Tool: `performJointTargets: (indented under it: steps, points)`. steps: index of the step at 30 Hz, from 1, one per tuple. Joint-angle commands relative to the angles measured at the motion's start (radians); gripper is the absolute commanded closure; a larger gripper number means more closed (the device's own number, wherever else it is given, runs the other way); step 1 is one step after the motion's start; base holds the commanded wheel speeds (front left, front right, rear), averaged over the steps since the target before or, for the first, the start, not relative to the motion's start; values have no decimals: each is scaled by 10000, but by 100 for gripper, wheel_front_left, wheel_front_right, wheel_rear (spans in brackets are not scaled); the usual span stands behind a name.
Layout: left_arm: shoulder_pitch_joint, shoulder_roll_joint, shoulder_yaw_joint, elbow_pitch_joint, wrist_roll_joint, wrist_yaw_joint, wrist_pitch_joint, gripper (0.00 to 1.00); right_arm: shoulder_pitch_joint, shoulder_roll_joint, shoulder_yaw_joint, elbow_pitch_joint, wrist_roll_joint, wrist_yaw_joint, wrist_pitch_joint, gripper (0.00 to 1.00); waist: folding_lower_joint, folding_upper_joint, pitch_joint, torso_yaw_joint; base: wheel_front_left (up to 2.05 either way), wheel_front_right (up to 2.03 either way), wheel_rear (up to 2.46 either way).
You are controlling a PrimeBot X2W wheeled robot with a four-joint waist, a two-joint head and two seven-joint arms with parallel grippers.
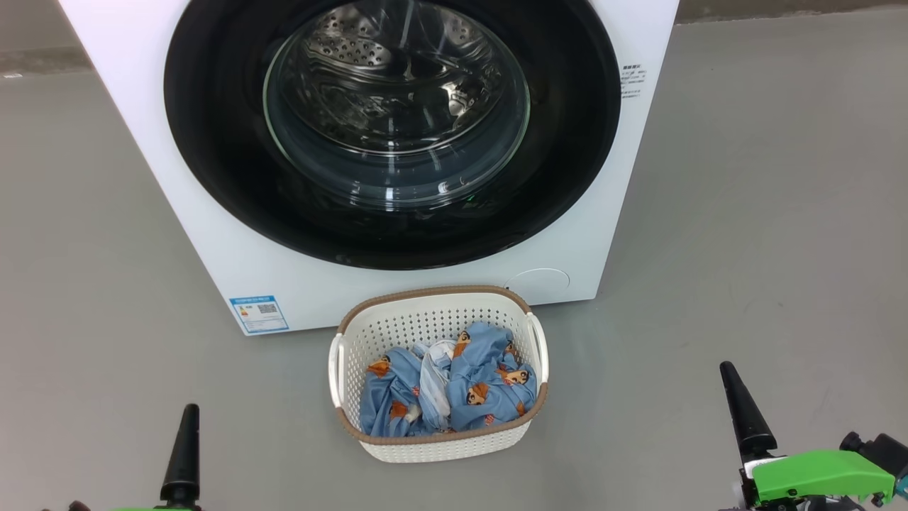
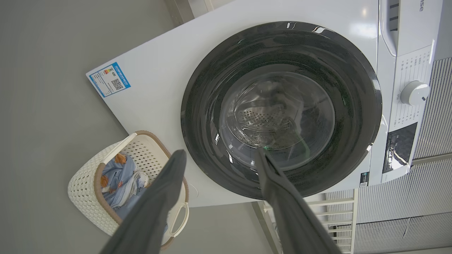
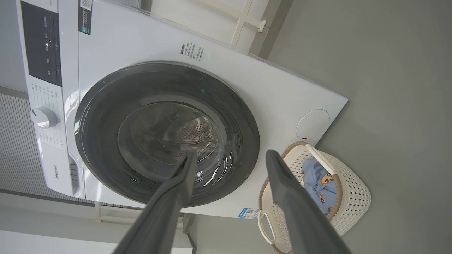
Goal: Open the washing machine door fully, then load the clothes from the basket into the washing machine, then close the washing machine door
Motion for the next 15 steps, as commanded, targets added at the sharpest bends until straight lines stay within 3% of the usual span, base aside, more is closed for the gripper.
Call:
performJointTargets:
  steps: [1,15]
  points:
    - [-457,271,27,-351,414,-37,-126,0,-471,-172,119,-297,-439,-4,-149,0,-1,0,-3,-2,0,0,0]
    - [-388,478,-262,-613,2183,-49,-512,0,-626,-304,414,-263,-2266,-5,-529,0,-1,0,-15,-24,0,0,0]
